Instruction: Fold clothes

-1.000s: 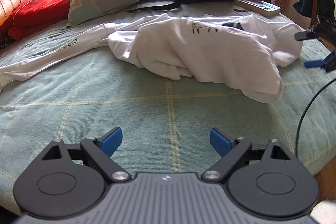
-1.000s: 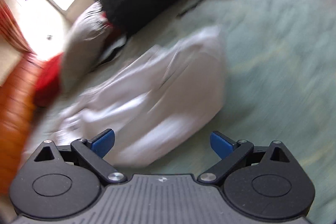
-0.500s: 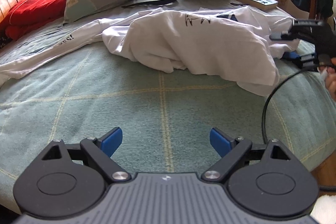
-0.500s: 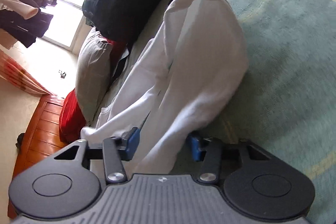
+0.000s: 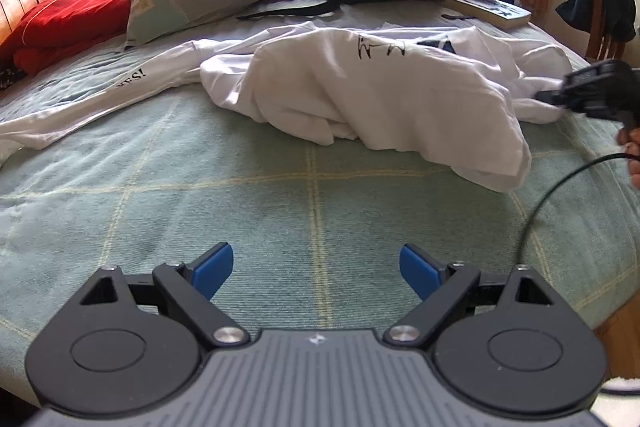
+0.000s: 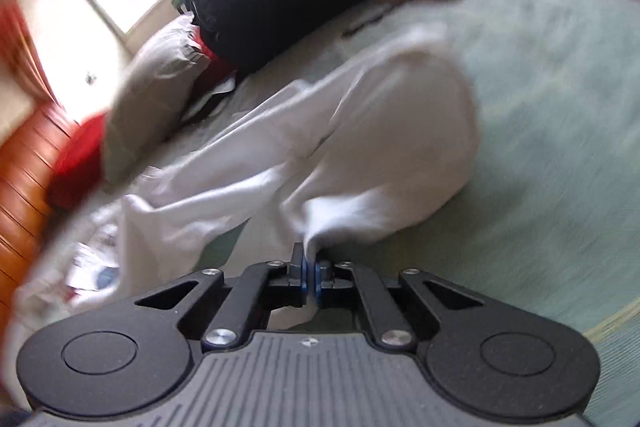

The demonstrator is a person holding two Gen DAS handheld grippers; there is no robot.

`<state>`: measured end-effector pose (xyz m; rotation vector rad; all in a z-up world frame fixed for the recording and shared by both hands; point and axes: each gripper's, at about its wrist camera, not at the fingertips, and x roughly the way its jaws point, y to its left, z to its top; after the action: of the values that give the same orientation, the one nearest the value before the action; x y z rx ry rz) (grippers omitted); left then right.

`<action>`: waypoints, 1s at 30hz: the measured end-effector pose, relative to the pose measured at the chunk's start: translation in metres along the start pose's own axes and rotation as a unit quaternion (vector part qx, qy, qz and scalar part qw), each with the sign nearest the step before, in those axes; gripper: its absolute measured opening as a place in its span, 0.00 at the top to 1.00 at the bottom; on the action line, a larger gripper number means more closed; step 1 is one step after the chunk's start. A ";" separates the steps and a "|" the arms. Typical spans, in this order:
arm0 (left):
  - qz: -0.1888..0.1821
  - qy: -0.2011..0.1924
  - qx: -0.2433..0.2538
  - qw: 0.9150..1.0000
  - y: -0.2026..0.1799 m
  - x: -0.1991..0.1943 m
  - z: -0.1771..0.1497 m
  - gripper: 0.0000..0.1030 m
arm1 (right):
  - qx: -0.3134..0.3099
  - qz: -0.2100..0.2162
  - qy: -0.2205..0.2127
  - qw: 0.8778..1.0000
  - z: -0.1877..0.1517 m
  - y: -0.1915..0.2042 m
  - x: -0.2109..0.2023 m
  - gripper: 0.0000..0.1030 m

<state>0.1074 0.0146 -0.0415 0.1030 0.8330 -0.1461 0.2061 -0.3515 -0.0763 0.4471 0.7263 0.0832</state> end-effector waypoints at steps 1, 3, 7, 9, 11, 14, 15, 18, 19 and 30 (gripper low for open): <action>-0.003 -0.002 -0.001 1.000 0.001 0.000 0.000 0.12 | -0.023 -0.028 -0.004 0.999 0.005 -0.003 -0.005 0.95; -0.009 -0.005 0.000 1.000 0.001 -0.001 0.000 0.12 | -0.070 -0.086 -0.006 0.994 0.015 -0.011 -0.014 0.95; -0.018 -0.010 0.003 1.000 -0.001 -0.003 -0.001 0.12 | -0.161 -0.195 0.024 0.967 0.031 -0.031 -0.017 0.95; -0.019 -0.011 0.004 1.000 -0.003 -0.003 -0.001 0.12 | -0.204 -0.241 0.048 0.948 0.036 -0.044 -0.016 0.95; -0.020 -0.012 0.004 1.000 -0.003 -0.005 -0.001 0.12 | -0.232 -0.284 0.054 0.929 0.043 -0.054 -0.015 0.94; -0.018 -0.015 0.003 1.000 -0.003 -0.007 -0.002 0.12 | -0.282 -0.363 0.029 0.888 0.054 -0.063 -0.015 0.94; -0.017 -0.015 0.003 1.000 -0.003 -0.007 -0.002 0.12 | -0.303 -0.389 0.019 0.870 0.058 -0.064 -0.013 0.95; -0.015 -0.015 0.000 1.000 -0.002 -0.008 -0.002 0.12 | -0.363 -0.457 -0.010 0.812 0.067 -0.067 -0.009 0.94; -0.015 -0.015 0.000 1.000 -0.003 -0.009 -0.002 0.12 | -0.374 -0.471 -0.019 0.799 0.070 -0.067 -0.009 0.94; -0.014 -0.015 -0.002 1.000 -0.001 -0.010 -0.003 0.12 | -0.335 -0.478 -0.048 0.810 0.088 -0.080 -0.025 0.83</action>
<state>0.0988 0.0147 -0.0363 0.0851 0.8047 -0.1721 0.2387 -0.4619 -0.0366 -0.6240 0.7004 -0.6221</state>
